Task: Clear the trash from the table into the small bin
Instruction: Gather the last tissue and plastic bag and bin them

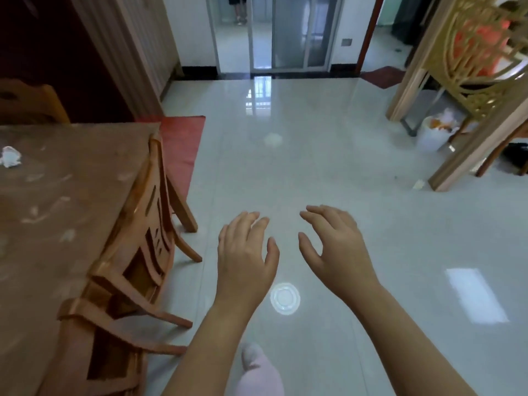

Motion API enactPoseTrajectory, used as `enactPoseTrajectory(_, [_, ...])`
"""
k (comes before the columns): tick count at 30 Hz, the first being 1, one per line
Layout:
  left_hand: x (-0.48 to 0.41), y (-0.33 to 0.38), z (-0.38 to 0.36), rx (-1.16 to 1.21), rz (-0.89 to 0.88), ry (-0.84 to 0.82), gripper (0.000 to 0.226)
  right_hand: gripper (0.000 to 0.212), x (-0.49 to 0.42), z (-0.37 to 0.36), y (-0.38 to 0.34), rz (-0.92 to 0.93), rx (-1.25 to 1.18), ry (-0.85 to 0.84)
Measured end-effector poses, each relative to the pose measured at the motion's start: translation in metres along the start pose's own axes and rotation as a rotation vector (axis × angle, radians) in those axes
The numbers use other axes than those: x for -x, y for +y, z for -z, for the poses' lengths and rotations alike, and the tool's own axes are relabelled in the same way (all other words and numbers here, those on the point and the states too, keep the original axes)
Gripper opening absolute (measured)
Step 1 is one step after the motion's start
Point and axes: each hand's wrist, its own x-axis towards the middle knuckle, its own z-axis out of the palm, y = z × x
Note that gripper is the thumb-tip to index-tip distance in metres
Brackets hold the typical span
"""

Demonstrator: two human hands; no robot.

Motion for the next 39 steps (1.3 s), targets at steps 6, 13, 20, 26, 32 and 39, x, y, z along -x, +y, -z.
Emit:
enactPoseTrajectory(6, [-0.121, -0.052, -0.013, -0.051, 0.064, 0.046, 0.031, 0.027, -0.132, -0.06, 0.011, 0.063, -0.066, -0.017])
enactPoseTrajectory(13, [-0.247, -0.094, -0.066, -0.123, 0.102, 0.048, 0.031, 0.027, -0.26, -0.12, 0.072, 0.083, -0.1, -0.007])
enactPoseTrajectory(20, [-0.404, -0.116, -0.118, -0.159, 0.131, 0.154, 0.03, 0.03, -0.414, -0.165, 0.135, 0.17, -0.122, -0.039])
enactPoseTrajectory(26, [-0.493, -0.156, -0.135, -0.185, 0.213, 0.246, 0.028, 0.029, -0.525, -0.211, 0.144, 0.278, -0.161, -0.09])
enactPoseTrajectory(32, [-0.57, -0.235, -0.137, -0.202, 0.321, 0.3, 0.034, 0.028, -0.624, -0.285, 0.123, 0.406, -0.159, -0.15])
enactPoseTrajectory(39, [-0.673, -0.36, -0.11, -0.239, 0.388, 0.343, 0.033, 0.028, -0.749, -0.388, 0.062, 0.47, -0.169, -0.188])
